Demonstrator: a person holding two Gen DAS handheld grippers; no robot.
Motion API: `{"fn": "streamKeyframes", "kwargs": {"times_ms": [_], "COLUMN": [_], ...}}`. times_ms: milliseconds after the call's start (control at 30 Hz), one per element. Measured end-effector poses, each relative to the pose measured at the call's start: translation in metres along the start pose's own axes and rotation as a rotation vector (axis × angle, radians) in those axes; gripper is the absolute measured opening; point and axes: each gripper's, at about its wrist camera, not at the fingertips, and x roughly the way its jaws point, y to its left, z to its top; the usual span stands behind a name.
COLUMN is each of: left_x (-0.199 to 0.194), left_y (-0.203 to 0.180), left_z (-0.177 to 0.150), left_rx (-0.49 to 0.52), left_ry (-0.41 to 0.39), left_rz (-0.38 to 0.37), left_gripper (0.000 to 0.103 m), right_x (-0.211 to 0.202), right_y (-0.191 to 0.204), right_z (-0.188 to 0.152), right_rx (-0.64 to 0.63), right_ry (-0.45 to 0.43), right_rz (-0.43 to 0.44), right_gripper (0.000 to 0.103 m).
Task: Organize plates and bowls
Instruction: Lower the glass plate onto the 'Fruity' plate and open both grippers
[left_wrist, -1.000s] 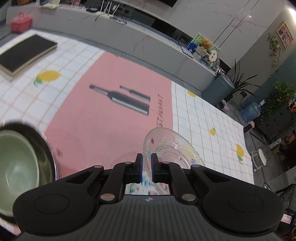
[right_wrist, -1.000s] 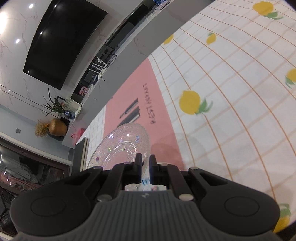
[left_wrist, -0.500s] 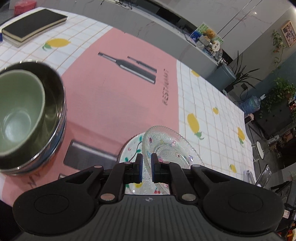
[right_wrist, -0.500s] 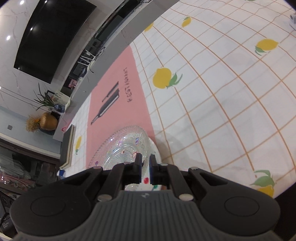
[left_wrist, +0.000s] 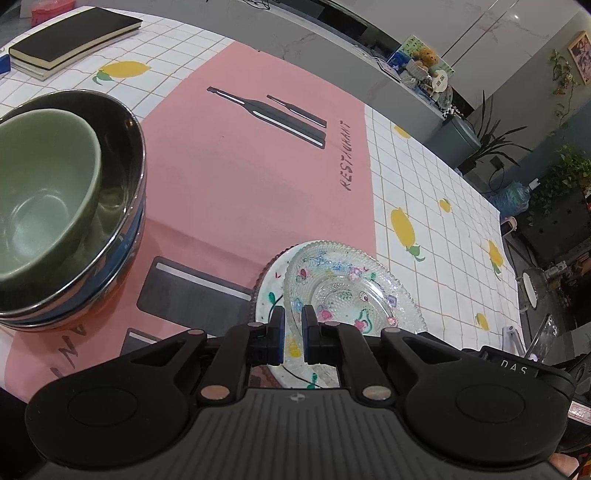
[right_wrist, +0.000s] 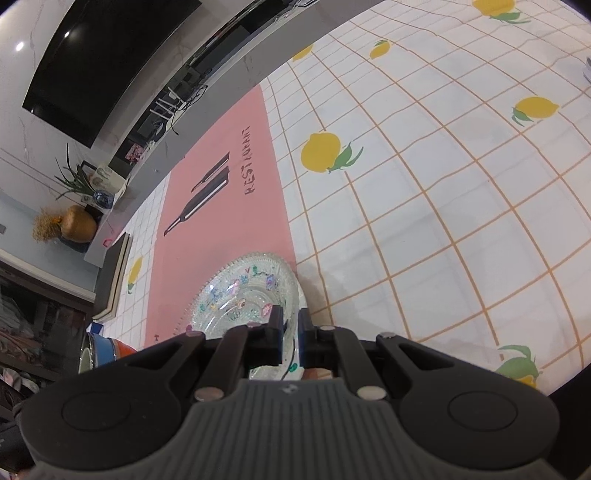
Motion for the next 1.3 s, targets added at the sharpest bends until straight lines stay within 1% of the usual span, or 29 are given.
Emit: {"fn": "streamKeyframes", "kwargs": {"times_ms": [233,433,667,767,800,833,900,933,1000,1067,1133,1233,1267,1300], "left_x": [0.002,0.006,0.007,0.006,0.006,0.004,0.000,-0.002,-0.002,0.001,0.005,0.010,0.011,0.012], "left_y": [0.006,0.008,0.012,0.012,0.009,0.007,0.004,0.003,0.001,0.002,0.005,0.011,0.013,0.014], "left_z": [-0.001,-0.002,-0.004,-0.003,-0.002,-0.002,-0.003,-0.003,-0.003,-0.003,-0.003,-0.003,-0.003,-0.003], "left_rx": [-0.017,-0.014,-0.015,-0.011,-0.005,0.005,0.023,0.026,0.032,0.030,0.014,-0.006,-0.012,-0.016], "left_ry": [0.009,0.014,0.023,0.022,0.014,0.002,-0.029,-0.044,-0.060,-0.049,-0.033,-0.005,0.002,0.009], "left_rz": [0.013,0.027,0.033,0.036,0.044,0.059,0.077,0.082,0.089,0.099,0.101,0.084,0.071,0.061], "left_gripper": [0.009,0.009,0.009,0.009,0.009,0.009,0.019,0.026,0.030,0.035,0.035,0.035,0.035,0.035], "right_x": [0.003,0.005,0.004,0.003,0.001,0.000,-0.001,-0.001,0.000,0.003,0.005,0.010,0.011,0.012], "right_y": [0.012,0.021,0.026,0.029,0.030,0.029,0.027,0.026,0.026,0.027,0.028,0.029,0.029,0.029], "right_z": [-0.005,-0.009,-0.014,-0.015,-0.015,-0.015,-0.014,-0.013,-0.012,-0.010,-0.010,-0.013,-0.014,-0.015], "right_rx": [-0.068,-0.142,-0.184,-0.204,-0.210,-0.208,-0.193,-0.187,-0.180,-0.169,-0.165,-0.174,-0.173,-0.169], "right_ry": [-0.002,-0.013,-0.026,-0.040,-0.046,-0.049,-0.053,-0.058,-0.061,-0.055,-0.047,-0.045,-0.044,-0.042], "right_rz": [-0.035,-0.074,-0.099,-0.129,-0.135,-0.136,-0.133,-0.135,-0.147,-0.153,-0.157,-0.163,-0.162,-0.158], "right_gripper": [0.006,0.007,0.006,0.012,0.012,0.015,0.021,0.023,0.024,0.031,0.034,0.034,0.033,0.027]}}
